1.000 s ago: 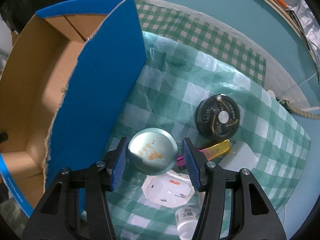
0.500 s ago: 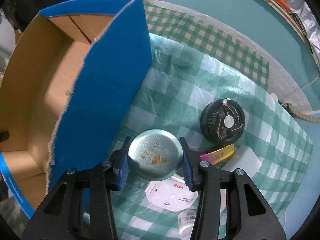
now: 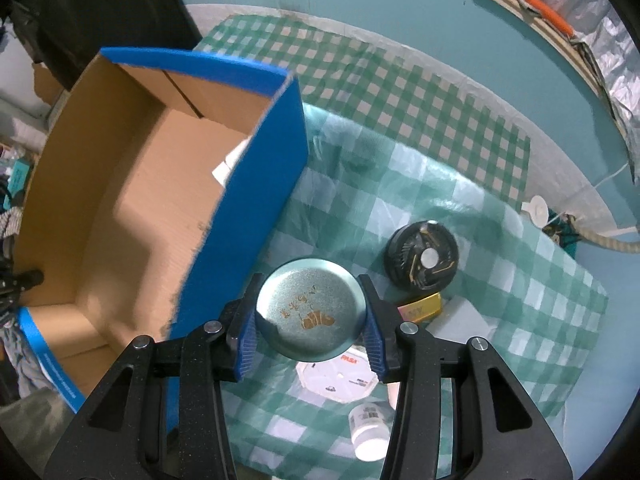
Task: Organize rigid objects
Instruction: 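Carry the metal tin with the right tool into the box and release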
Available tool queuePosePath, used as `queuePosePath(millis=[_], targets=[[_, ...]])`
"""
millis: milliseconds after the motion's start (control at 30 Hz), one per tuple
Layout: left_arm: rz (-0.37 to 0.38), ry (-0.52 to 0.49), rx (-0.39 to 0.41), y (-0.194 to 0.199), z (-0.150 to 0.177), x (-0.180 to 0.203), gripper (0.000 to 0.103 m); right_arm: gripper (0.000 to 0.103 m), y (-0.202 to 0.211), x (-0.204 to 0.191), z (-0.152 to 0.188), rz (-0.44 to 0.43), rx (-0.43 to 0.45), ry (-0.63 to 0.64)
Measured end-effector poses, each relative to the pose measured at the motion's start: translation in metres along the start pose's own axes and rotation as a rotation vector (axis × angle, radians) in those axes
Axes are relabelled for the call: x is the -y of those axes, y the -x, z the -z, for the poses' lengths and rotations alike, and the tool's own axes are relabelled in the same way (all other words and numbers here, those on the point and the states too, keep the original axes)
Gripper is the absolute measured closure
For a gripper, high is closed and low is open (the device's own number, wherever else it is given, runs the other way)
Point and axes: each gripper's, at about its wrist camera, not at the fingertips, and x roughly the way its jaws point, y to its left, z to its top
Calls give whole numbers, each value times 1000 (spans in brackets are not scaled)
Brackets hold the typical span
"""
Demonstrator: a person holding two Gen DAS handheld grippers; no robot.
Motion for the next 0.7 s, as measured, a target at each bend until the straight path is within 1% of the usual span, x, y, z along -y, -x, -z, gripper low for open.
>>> queuePosePath(millis=[300, 567, 700], targets=[[1, 1, 1, 0, 0, 0, 98, 58, 33, -8, -16, 7, 32, 33], [2, 4, -3, -5, 2, 1, 98, 58, 62, -17, -35, -15, 80, 52], [2, 4, -3, -5, 0, 0, 98, 58, 69, -25, -42, -20, 94, 72]])
